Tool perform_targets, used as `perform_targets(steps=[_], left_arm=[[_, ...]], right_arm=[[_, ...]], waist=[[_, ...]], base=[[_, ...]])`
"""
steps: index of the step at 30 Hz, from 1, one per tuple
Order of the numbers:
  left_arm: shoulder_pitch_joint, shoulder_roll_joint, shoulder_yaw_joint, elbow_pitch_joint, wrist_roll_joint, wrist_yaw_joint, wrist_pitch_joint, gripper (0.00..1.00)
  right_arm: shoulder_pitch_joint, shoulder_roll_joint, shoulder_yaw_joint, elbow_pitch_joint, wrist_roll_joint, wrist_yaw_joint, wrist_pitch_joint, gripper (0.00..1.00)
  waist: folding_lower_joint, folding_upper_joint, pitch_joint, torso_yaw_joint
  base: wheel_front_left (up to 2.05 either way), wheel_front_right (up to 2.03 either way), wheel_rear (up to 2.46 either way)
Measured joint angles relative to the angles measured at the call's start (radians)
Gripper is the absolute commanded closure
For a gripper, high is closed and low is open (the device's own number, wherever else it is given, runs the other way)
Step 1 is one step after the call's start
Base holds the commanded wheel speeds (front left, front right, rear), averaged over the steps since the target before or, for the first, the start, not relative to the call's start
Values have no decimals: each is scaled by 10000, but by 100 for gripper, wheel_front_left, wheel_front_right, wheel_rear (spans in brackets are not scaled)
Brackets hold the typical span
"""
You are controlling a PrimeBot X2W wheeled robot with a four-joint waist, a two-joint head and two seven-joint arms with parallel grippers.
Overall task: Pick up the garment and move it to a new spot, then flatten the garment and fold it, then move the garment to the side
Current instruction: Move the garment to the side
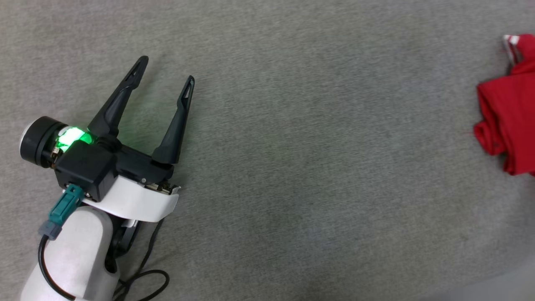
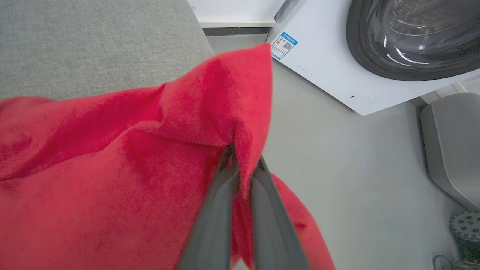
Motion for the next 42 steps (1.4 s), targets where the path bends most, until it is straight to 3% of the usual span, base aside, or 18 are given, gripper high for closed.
perform_targets(steps=[3,8,14,23,30,42], left_arm=[[-2,2,-2,104,0,8,-77,0],[10,-111,-50,391,-31,59,-222,0],[501,-337,-6,849,-173,322,-387,0],[2024,-706,173,1413,-554,922,-514,0],[2792,-949,194,1657,-780,1231,-516,0],[3608,-1055,468,2236,-1114,1668,-518,0]], right_arm=[[-35,403,-407,238,-537,0,-121,0],[-60,433,-970,360,-1407,0,-696,0],[216,665,-1041,104,-1195,0,-1547,0],[2359,989,109,-892,-456,0,-2813,0],[4100,1760,851,-1772,157,0,-3221,0],[5681,2476,2920,-2765,1045,0,-3983,0]], waist=[[0,0,101,183],[-1,0,-213,309],[-1,0,-1017,434],[-3,0,-2878,585],[-3,1,-4172,896],[-4,0,-5246,1883]], base=[[0,0,0],[0,0,0],[0,0,0],[0,0,0],[0,0,0],[0,0,0]])
